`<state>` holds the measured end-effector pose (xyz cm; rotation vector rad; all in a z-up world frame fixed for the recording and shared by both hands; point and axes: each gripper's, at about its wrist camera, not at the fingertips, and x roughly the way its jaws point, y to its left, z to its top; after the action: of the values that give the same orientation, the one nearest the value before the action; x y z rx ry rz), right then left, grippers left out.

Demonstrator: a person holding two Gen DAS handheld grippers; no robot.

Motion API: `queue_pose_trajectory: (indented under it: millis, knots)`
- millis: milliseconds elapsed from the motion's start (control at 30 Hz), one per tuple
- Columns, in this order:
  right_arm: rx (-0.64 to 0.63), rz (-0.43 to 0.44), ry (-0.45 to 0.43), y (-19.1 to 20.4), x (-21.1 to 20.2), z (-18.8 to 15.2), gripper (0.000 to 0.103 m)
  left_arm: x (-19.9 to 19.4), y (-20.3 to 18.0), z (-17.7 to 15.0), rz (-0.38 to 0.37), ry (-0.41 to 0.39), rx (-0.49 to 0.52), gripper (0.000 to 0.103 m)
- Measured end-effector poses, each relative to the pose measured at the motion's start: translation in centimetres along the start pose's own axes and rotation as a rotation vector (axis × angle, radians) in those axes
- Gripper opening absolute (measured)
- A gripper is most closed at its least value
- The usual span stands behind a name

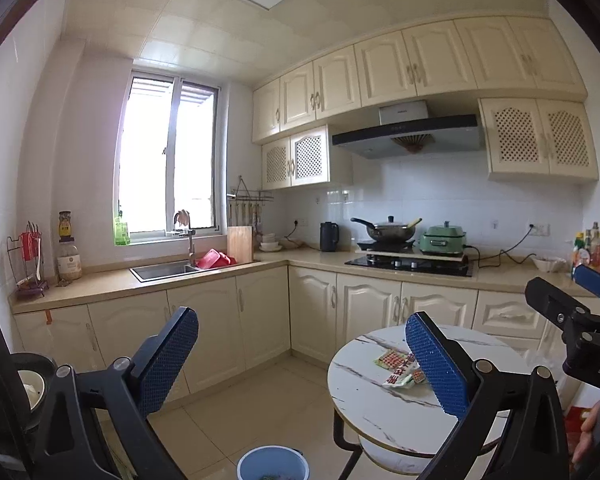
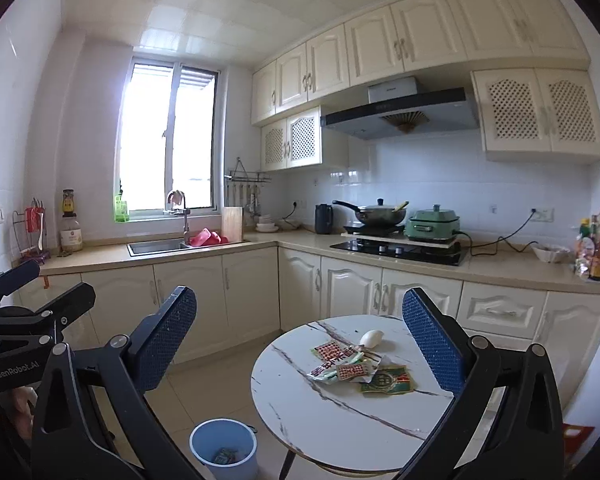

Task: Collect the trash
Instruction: 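Move both tools back toward the table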

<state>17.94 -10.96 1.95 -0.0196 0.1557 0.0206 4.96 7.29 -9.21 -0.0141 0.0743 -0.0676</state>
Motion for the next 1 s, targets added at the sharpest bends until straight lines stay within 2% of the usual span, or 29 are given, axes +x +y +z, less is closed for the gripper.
queue_pose_trajectory:
  millis: [333,733,1000]
  knots:
    - [0.011,-0.011,-0.006,-1.8,-0.8,-0.2,0.103,-4.0,1.0,-2.4,-0.008,-0.013,0.011,0.102]
    - [0.025,-0.048,0.02,-3.7,0.5,-1.1,0.103,-0.4,0.1,-0.3,-0.008,0.024,0.019,0.102]
    - [0.061,-0.143,0.097,-9.2,4.5,-2.9,0.103,6.8,-1.6,0.0,-0.063,0.141,0.029,0.102]
